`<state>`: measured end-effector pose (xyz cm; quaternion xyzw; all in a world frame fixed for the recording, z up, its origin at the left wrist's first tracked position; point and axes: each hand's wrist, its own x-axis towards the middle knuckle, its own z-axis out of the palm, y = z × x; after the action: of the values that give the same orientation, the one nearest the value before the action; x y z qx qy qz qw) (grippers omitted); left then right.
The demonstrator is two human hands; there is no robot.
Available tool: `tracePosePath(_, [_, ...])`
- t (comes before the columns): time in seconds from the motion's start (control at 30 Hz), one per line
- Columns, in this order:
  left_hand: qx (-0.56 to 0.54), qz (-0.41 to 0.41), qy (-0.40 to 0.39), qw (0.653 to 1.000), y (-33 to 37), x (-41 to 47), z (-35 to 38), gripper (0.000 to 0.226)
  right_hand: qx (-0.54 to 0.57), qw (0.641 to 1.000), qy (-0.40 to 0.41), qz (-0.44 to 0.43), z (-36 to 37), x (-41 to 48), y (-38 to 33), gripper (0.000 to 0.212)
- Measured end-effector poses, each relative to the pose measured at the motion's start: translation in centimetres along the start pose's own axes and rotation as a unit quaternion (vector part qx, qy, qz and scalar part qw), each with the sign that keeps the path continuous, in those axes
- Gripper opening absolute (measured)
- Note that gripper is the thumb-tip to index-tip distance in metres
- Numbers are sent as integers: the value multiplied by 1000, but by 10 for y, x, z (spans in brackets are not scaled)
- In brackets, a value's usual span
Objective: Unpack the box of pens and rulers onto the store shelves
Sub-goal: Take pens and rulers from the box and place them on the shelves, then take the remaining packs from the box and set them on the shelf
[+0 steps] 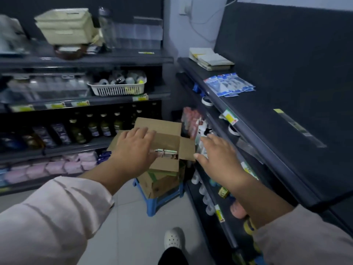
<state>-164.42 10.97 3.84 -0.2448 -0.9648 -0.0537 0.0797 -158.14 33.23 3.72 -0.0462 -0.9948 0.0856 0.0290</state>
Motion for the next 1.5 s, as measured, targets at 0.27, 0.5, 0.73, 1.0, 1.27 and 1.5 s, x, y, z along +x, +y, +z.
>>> tracePosePath(0.27, [-3,-71,-64,995,-65,117,71,66,32,995,-74,-56,70,166,3,60])
tracePosePath(0.5, [-32,-134,-137,981,-118,188,155,60,26,980,-180,-81,151,288,7,62])
tracePosePath(0.73, [-39,-173,-200,964,-179,222,251,68,35,960,-262,-98,252,361,-9,62])
tracePosePath(1.0, [-50,-190,-209,958,-229,241,356,71,24,938,-333,-96,384,407,-27,61])
tracePosePath(1.27, [-96,-195,-200,955,-244,229,407,74,-2,920,-384,-77,471,428,-31,52])
tracePosePath(1.5, [-118,-192,-187,956,-249,226,412,70,-61,921,-378,-71,498,438,-36,56])
